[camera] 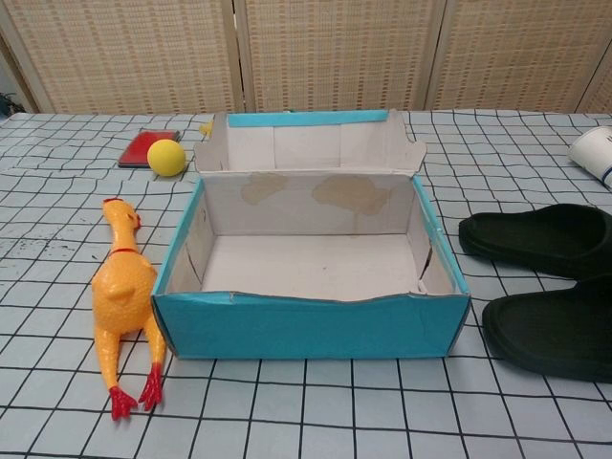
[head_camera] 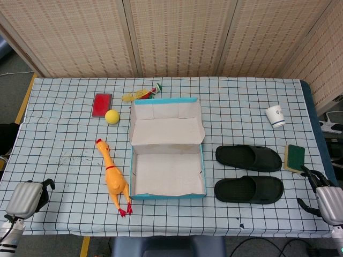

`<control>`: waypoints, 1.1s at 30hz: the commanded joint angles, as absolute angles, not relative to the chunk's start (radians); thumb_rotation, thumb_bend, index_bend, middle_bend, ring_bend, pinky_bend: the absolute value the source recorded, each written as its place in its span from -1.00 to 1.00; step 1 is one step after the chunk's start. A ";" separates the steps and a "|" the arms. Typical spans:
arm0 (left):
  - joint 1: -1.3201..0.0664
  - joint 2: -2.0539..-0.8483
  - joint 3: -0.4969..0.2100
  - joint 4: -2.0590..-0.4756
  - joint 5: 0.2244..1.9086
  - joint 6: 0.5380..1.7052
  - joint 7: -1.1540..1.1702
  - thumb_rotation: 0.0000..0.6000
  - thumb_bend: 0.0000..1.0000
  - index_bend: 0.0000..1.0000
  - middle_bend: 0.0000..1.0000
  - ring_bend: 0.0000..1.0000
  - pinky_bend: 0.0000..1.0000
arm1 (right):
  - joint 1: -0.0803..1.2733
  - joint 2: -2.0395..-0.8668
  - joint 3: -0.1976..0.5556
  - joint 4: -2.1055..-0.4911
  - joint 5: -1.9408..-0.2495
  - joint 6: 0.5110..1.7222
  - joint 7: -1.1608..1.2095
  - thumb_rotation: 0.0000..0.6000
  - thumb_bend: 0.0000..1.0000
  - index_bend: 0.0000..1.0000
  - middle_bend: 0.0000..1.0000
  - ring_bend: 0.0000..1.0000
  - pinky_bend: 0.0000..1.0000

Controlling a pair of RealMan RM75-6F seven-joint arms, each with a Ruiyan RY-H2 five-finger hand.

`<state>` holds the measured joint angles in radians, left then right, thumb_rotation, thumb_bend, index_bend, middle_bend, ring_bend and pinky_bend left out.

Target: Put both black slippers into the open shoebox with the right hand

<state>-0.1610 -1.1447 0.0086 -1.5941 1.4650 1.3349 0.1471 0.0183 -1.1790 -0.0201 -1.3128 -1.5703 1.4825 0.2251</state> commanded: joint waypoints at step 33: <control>-0.144 -1.124 0.011 -1.611 1.489 1.375 0.111 1.00 0.66 -0.04 0.17 0.40 0.14 | 0.242 -1.220 -0.059 -1.397 -1.651 1.186 0.200 1.00 -0.89 -0.89 -0.58 -0.79 -0.77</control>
<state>-0.1437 -1.1243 0.0105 -1.6114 1.4891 1.3751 0.1114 0.2355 -1.2190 -0.0575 -1.3870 -1.6567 1.1957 0.2117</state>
